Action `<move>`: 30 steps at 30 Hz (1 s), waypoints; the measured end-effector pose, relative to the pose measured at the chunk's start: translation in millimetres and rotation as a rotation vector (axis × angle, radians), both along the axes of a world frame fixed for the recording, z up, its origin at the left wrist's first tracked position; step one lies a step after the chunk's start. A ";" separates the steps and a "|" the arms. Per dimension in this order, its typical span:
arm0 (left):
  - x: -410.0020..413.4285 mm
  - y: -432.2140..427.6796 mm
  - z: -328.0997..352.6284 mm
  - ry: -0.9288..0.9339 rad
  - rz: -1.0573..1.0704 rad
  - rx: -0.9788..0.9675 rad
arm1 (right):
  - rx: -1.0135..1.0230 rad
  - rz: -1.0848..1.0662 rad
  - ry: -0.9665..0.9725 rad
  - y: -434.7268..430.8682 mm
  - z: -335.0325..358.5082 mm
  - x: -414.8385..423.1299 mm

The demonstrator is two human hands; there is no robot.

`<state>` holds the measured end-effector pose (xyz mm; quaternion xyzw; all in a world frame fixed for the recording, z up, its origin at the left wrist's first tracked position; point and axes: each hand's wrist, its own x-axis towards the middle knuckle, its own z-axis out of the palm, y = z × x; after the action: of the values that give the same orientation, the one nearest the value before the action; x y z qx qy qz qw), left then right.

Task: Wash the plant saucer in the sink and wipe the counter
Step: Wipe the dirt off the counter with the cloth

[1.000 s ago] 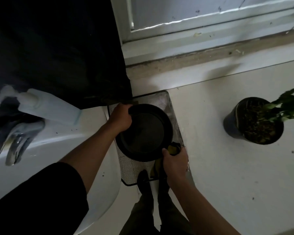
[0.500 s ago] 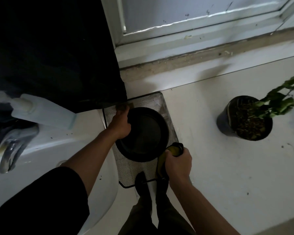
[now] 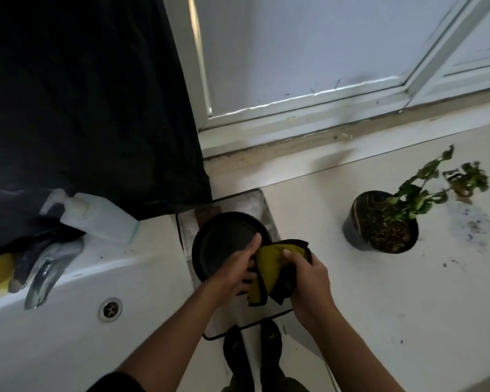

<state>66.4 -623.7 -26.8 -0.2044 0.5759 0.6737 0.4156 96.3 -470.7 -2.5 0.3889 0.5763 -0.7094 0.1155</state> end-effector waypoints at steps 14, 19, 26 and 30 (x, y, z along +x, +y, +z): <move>52.4 56.4 -16.5 0.193 -0.006 -0.130 | 0.166 0.138 -0.082 78.4 -18.4 48.5; 76.0 87.8 -15.6 0.192 0.038 -0.146 | 0.050 0.178 -0.072 127.0 -15.9 81.5; 105.1 174.5 5.7 0.088 0.117 -0.139 | -0.001 0.163 -0.039 217.4 -14.7 113.3; 122.5 250.2 15.4 0.094 0.152 -0.190 | 0.031 0.170 0.008 290.9 -14.8 133.1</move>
<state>188.9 -373.5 -11.4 -0.2543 0.6389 0.6543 0.3146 229.4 -179.9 -17.2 0.3373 0.6187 -0.6896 0.1669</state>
